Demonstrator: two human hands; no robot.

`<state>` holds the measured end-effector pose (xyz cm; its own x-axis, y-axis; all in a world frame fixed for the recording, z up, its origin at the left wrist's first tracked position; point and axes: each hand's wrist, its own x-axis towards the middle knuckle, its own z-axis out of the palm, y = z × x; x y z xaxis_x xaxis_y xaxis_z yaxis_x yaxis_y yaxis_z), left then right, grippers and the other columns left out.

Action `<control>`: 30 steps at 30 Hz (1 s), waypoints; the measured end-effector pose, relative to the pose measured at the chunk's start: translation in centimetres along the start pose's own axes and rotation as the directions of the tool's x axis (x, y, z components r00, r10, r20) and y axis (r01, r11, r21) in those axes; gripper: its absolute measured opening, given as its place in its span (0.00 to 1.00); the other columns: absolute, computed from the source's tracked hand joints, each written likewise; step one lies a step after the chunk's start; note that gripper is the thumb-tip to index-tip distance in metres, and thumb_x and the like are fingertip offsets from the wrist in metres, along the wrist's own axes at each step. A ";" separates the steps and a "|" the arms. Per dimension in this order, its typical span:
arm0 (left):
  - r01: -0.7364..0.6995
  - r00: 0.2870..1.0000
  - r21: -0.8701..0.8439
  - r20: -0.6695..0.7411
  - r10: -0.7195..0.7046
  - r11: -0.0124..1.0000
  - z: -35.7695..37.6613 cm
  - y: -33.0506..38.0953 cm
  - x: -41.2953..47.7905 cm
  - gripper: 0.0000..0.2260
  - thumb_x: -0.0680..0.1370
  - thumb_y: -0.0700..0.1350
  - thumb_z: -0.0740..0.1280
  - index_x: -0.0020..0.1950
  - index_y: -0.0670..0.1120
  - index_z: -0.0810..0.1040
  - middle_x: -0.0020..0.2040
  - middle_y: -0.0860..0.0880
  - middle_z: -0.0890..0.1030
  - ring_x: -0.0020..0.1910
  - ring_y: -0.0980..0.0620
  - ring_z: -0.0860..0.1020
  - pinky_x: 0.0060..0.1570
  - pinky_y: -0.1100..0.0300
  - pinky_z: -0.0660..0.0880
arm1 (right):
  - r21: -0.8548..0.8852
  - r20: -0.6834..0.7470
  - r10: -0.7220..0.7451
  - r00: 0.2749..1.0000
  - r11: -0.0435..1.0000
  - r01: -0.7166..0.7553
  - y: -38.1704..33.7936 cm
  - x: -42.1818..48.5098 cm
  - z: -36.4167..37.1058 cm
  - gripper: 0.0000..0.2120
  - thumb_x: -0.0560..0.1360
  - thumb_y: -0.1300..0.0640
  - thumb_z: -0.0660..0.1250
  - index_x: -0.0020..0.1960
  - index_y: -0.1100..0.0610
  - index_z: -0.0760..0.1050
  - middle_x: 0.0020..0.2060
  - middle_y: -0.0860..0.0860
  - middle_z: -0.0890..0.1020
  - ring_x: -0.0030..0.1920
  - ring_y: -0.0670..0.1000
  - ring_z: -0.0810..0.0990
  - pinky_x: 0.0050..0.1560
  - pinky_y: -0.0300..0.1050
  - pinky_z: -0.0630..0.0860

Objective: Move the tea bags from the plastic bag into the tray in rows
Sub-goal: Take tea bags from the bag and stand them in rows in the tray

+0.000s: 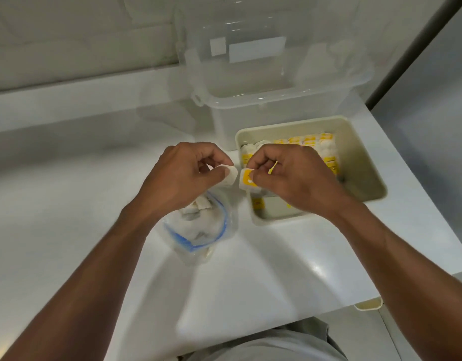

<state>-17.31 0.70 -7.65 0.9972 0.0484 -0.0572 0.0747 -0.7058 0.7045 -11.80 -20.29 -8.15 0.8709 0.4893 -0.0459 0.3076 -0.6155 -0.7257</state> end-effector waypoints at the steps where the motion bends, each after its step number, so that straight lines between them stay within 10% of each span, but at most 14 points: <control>1: -0.006 1.000 0.005 -0.008 0.006 1.000 0.5 0.8 0.4 0.01 0.75 0.50 0.73 0.45 0.57 0.84 0.40 0.62 0.83 0.42 0.59 0.79 0.39 0.70 0.71 | 0.006 -0.001 -0.011 1.000 1.000 0.011 0.6 0.0 -1.1 0.02 0.71 0.49 0.72 0.43 0.44 0.80 0.35 0.39 0.81 0.33 0.40 0.76 0.39 0.43 0.74; 14: -0.105 0.994 0.147 0.052 0.098 0.984 10.5 8.8 8.0 0.03 0.73 0.51 0.75 0.44 0.57 0.82 0.35 0.64 0.79 0.36 0.63 0.77 0.45 0.55 0.77 | -0.293 0.164 -0.008 0.986 0.954 0.056 10.7 1.4 -12.6 0.04 0.71 0.49 0.73 0.45 0.43 0.79 0.37 0.33 0.82 0.42 0.40 0.79 0.42 0.42 0.73; 25: -0.039 0.942 0.205 0.335 -0.033 0.978 17.0 8.8 9.9 0.05 0.71 0.52 0.76 0.41 0.57 0.81 0.36 0.63 0.83 0.39 0.67 0.78 0.48 0.56 0.78 | -0.565 0.471 -0.032 0.881 0.756 0.330 14.2 1.3 -12.7 0.03 0.74 0.46 0.68 0.43 0.44 0.76 0.37 0.40 0.80 0.44 0.44 0.76 0.46 0.45 0.63; 30: -0.006 0.960 0.343 0.265 -0.091 0.939 18.3 8.3 11.8 0.07 0.72 0.56 0.73 0.47 0.57 0.81 0.44 0.59 0.83 0.50 0.53 0.81 0.48 0.53 0.78 | -0.766 0.426 -0.089 0.900 0.494 0.412 14.3 3.3 -10.9 0.06 0.76 0.55 0.64 0.45 0.48 0.79 0.30 0.45 0.71 0.45 0.50 0.77 0.49 0.50 0.58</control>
<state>-5.03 -17.56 -15.44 0.9489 -0.0768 -0.3061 0.0620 -0.9056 0.4195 -0.34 -34.21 -11.18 0.5931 0.7587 -0.2695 0.8040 -0.5758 0.1483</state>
